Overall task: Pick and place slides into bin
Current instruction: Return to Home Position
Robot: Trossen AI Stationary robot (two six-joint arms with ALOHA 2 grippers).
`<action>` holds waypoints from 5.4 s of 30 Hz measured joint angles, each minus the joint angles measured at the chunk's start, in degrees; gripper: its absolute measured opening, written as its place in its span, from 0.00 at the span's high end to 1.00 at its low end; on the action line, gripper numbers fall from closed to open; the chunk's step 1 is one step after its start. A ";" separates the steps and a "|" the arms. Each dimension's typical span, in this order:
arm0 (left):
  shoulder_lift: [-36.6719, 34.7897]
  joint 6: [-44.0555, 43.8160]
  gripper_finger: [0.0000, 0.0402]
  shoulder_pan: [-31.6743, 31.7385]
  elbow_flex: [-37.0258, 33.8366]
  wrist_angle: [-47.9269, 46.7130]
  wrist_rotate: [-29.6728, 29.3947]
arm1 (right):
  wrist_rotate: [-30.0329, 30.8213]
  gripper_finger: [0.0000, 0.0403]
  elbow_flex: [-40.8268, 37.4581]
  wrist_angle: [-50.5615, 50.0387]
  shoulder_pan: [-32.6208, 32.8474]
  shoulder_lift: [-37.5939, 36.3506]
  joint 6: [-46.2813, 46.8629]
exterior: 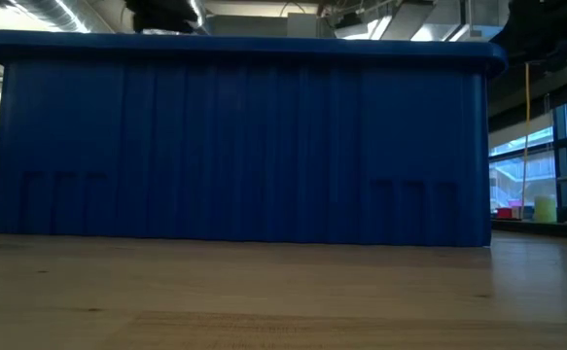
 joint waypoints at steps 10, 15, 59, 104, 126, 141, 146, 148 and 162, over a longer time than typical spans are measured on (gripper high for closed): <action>-17.90 -3.57 0.55 0.82 -14.94 3.32 -10.89 | 7.66 0.37 0.00 4.61 -0.01 -1.92 -8.22; -26.14 -4.79 0.55 0.82 -22.51 5.51 -10.94 | 7.64 0.37 0.00 4.17 0.01 -2.66 -9.12; -48.69 9.58 0.55 12.32 -42.53 19.79 -41.92 | 5.26 0.37 -8.10 16.06 0.02 -13.55 -12.04; -48.54 3.44 0.55 49.19 -56.94 29.27 -19.62 | 9.00 0.37 -15.13 24.33 -0.06 -13.57 -11.73; -48.55 3.46 0.55 49.17 -56.94 29.27 -19.72 | -3.39 0.37 -33.00 47.48 -27.08 -13.57 -11.85; -48.55 3.53 0.55 49.17 -56.94 29.25 -19.73 | -24.04 0.37 -33.00 45.56 -49.93 -13.55 -4.43; -48.55 3.42 0.55 49.17 -56.94 29.25 -19.72 | -30.98 0.37 -33.00 38.20 -53.13 -13.55 1.21; -48.54 3.42 0.55 49.17 -56.94 29.25 -19.72 | -31.54 0.37 -33.00 36.16 -53.37 -13.54 1.54; -48.54 3.40 0.55 49.17 -56.94 29.25 -19.70 | -31.61 0.37 -33.00 36.09 -53.36 -13.35 -0.20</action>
